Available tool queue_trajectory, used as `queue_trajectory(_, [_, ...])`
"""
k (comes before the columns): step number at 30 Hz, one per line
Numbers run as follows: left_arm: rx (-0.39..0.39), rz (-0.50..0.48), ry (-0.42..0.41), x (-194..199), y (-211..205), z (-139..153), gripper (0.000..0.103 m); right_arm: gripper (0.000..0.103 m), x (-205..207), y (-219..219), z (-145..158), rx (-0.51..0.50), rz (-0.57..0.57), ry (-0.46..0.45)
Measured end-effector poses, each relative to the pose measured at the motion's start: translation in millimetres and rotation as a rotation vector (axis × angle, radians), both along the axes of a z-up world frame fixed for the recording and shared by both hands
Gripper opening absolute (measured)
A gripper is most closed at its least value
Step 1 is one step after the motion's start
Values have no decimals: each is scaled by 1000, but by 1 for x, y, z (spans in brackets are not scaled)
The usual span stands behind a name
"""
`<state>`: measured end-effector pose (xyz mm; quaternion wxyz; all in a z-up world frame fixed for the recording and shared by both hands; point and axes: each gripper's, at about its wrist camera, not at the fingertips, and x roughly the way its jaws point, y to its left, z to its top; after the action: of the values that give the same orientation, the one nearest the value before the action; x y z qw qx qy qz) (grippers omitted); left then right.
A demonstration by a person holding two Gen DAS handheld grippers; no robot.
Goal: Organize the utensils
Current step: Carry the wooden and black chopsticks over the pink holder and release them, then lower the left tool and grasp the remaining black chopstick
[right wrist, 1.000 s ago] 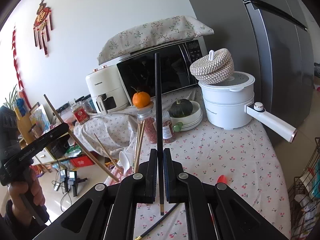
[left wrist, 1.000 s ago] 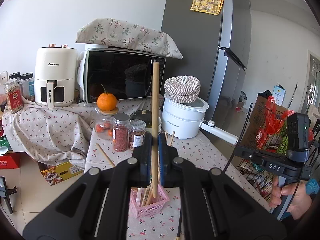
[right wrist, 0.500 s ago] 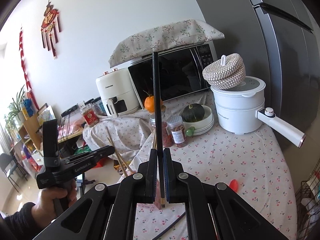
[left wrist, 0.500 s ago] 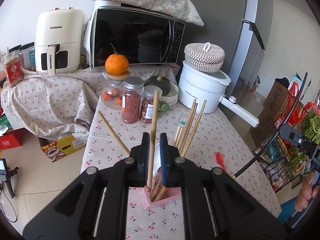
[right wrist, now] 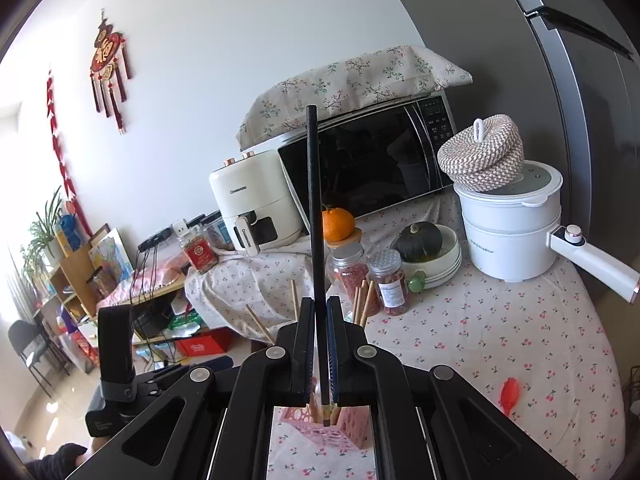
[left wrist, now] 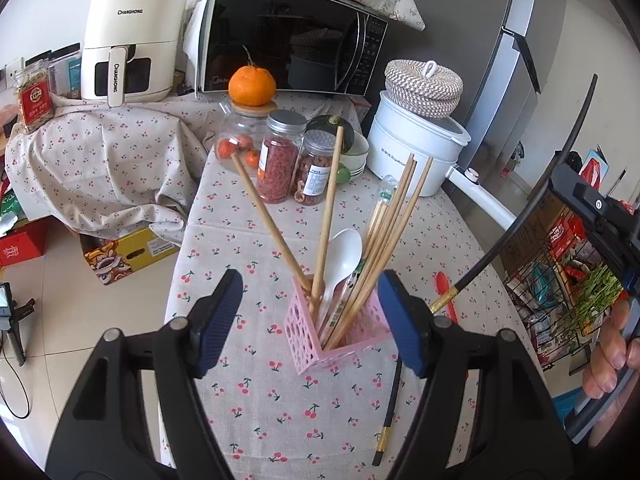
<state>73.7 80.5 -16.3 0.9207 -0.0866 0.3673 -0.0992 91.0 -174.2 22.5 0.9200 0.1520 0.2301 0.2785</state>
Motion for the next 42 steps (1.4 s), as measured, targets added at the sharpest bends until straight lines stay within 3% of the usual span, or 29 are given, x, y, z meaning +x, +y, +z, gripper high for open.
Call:
queue_trajectory(6, [21, -12, 43, -4, 4, -12, 75, 6, 11, 16, -7, -28, -10, 3])
queue_trajectory(19, [27, -33, 73, -3, -1, -16, 77, 10, 30, 23, -34, -41, 2, 114])
queue_trajectory(22, [34, -40, 79, -3, -3, -17, 78, 23, 30, 19, -34, -15, 12, 125])
queue_trajectory(24, [37, -43, 83, -4, -4, -19, 79, 39, 27, 15, -31, -13, 5, 114])
queue_trajectory(30, [51, -73, 96, -5, -16, -22, 80, 60, 16, 1, -23, -20, -8, 91])
queue_trajectory(42, [108, -153, 131, -11, -54, -34, 82, 75, 10, -47, -53, -137, -89, 204])
